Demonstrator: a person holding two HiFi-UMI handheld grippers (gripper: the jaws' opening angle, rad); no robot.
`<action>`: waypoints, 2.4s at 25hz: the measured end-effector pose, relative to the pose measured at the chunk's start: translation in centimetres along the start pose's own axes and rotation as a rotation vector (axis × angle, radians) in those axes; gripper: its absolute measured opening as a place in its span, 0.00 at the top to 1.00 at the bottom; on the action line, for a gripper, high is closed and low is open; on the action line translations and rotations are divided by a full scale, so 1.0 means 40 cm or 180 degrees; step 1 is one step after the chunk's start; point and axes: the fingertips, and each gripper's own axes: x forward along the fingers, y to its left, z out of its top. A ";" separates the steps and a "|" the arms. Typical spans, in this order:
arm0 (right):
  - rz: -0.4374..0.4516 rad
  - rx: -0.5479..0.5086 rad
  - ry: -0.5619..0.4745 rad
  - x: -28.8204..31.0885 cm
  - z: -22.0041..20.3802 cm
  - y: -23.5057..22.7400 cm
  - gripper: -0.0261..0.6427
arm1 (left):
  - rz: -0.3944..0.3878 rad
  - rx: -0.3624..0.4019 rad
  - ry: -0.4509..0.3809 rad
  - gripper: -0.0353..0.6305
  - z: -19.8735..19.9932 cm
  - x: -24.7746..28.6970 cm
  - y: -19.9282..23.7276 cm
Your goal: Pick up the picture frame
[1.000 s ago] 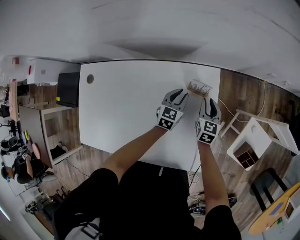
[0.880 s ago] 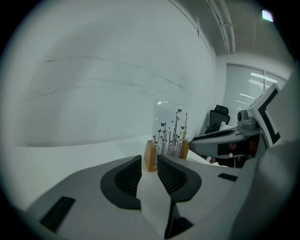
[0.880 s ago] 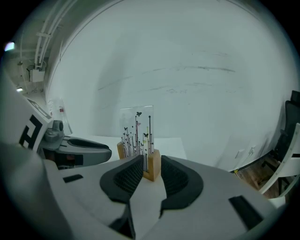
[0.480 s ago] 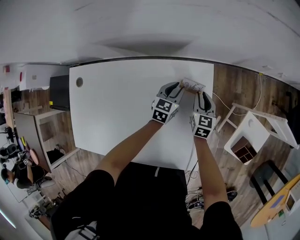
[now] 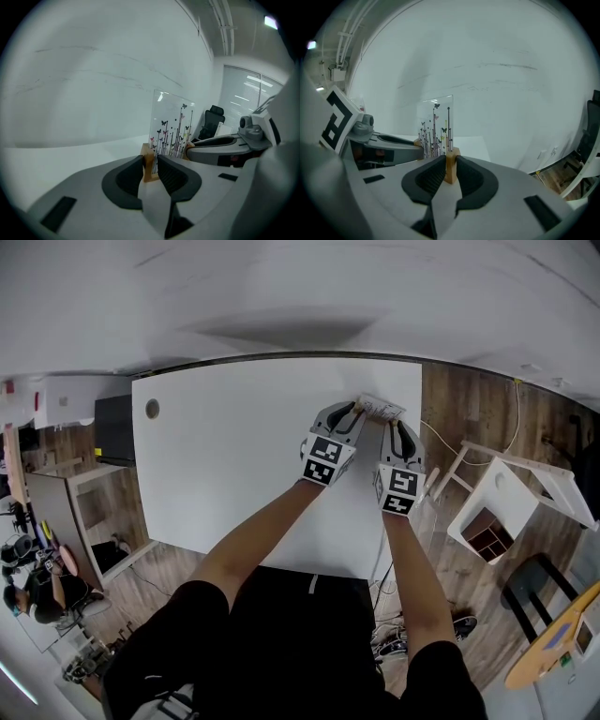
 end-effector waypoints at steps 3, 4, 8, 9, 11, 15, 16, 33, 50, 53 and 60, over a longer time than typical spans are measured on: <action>-0.0012 0.0016 -0.0021 0.008 0.000 -0.007 0.84 | -0.0013 -0.0025 -0.0052 0.80 0.006 0.003 0.002; -0.0009 0.0021 -0.0024 0.008 0.000 -0.010 0.84 | -0.0020 -0.0033 -0.0048 0.81 0.003 0.004 0.002; 0.0007 0.0064 -0.0019 -0.003 0.002 -0.007 0.85 | -0.0021 0.0005 -0.0018 0.84 -0.006 -0.014 -0.002; 0.0017 0.0068 -0.0030 -0.010 0.005 -0.002 0.85 | -0.0012 0.0005 -0.0029 0.84 -0.004 -0.026 -0.004; 0.0041 0.0055 -0.0071 -0.026 0.017 0.011 0.86 | 0.0026 -0.0007 -0.0071 0.85 0.000 -0.050 -0.006; 0.0058 0.0050 -0.0170 -0.069 0.031 0.038 0.86 | 0.0107 -0.0011 -0.0161 0.85 0.010 -0.106 -0.022; 0.0060 0.0046 -0.0195 -0.085 0.036 0.048 0.86 | 0.0113 -0.0017 -0.0177 0.85 0.012 -0.126 -0.028; 0.0102 0.0045 -0.0456 -0.573 0.102 0.521 0.86 | 0.0070 -0.0074 -0.0619 0.85 -0.014 -0.811 -0.107; 0.0447 -0.0075 -0.0688 -0.981 0.068 1.040 0.86 | 0.0352 -0.0218 -0.0995 0.84 -0.177 -1.475 -0.124; 0.0498 -0.0152 -0.0719 -1.001 0.060 1.095 0.86 | 0.0464 -0.0199 -0.1055 0.84 -0.187 -1.528 -0.105; 0.0565 -0.0377 -0.0796 -1.014 0.065 1.163 0.86 | 0.0576 -0.0308 -0.1143 0.85 -0.214 -1.591 -0.081</action>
